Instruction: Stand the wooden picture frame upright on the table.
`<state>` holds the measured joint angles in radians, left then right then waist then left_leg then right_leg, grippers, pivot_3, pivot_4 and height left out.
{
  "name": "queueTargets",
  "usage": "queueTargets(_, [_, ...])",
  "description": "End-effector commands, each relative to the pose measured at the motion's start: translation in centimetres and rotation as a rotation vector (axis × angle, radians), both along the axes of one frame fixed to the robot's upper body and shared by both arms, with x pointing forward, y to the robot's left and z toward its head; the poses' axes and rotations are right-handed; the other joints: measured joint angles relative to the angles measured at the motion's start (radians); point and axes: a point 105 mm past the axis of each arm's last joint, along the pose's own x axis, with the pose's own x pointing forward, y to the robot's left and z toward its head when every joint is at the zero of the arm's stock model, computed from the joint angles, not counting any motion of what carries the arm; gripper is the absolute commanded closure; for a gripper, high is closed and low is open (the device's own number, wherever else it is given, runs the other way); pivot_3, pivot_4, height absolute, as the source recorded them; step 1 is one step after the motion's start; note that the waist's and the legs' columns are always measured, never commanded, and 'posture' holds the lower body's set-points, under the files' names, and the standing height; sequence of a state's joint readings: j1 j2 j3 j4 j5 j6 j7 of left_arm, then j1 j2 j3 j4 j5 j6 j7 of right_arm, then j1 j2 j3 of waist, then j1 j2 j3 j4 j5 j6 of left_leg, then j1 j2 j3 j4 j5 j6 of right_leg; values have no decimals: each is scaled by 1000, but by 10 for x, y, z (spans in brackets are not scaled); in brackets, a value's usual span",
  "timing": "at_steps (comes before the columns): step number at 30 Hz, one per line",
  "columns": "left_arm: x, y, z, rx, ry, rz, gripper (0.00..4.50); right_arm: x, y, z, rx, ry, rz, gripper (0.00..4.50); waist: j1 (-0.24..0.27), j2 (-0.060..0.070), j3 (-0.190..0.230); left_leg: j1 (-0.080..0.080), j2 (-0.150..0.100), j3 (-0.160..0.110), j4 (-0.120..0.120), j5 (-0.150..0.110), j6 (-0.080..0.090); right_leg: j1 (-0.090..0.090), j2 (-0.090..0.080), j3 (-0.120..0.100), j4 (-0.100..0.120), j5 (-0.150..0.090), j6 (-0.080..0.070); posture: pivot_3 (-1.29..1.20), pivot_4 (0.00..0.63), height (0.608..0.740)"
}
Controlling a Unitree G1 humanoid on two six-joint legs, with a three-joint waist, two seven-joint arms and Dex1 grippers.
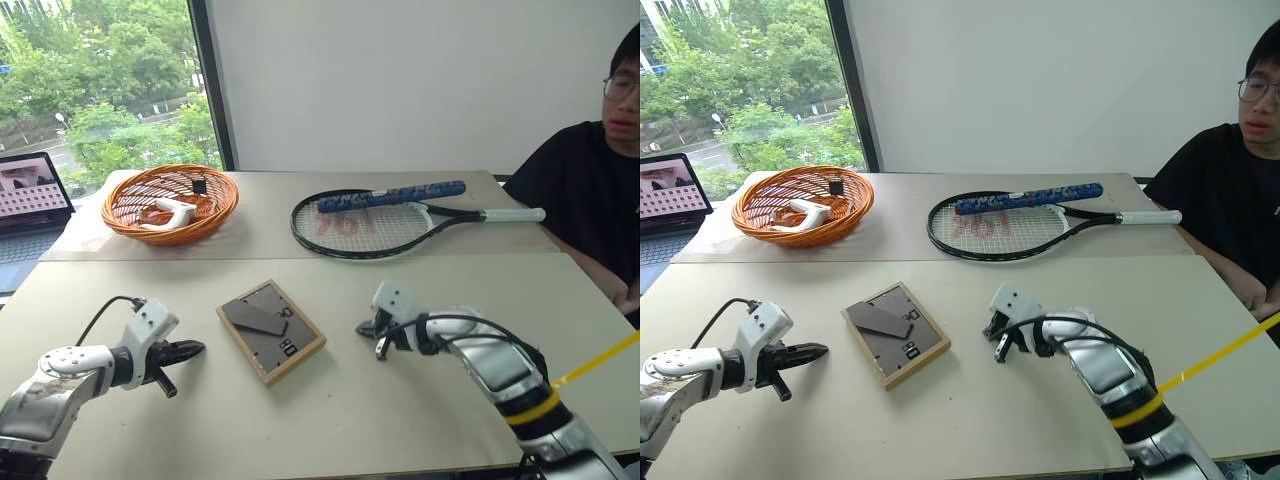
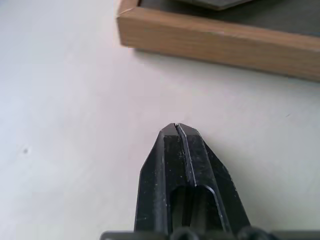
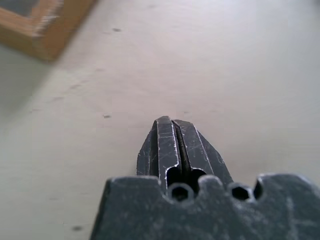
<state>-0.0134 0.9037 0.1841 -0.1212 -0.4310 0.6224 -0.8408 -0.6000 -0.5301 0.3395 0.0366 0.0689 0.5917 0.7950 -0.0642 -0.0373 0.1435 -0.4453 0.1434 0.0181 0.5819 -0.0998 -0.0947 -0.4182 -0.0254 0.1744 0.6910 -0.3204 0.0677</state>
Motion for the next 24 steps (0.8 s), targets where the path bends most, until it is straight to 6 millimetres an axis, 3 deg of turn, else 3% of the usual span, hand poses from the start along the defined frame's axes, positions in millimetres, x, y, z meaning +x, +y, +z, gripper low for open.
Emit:
queueTargets(1, [10, -7, -13, -49, 34, 100, 4500, 18, 27, 9, 33, -64, 77, 4464, 1, 2, 0, 0, 0, 0, -1, 0, 0, 1, 0, 0, 0, 0, 0, 0, 150, 703])
queueTargets(6, [33, -36, -8, -93, -21, 94, 4500, 13, 60, -1, 60, -16, 203, 4464, 40, 2, 1, -2, -1, 0, 1, 1, 0, 1, 0, 0, 1, 0, -1, 0, 150, 703])
queueTargets(10, [45, -47, -4, -89, -43, 66, 4500, -22, 79, -3, 124, 110, 363, 4464, 64, 2, 1, -7, -1, 0, 7, 0, 0, -1, 0, 0, 1, 2, 0, 0, 150, 703])
queueTargets(16, [51, -63, -10, -73, -34, -12, 4500, -47, 79, 3, 129, 146, 395, 4464, 76, 2, 0, -8, -1, -1, 8, 0, 0, -2, 0, 0, 1, 3, 0, 0, 150, 703])
queueTargets(24, [60, -114, -9, -142, -40, -149, 4500, -61, 66, 0, 69, 176, 356, 4464, 102, 2, 0, -11, -2, -1, 10, 0, -1, -3, -1, 0, 1, 3, 1, 0, 150, 703])
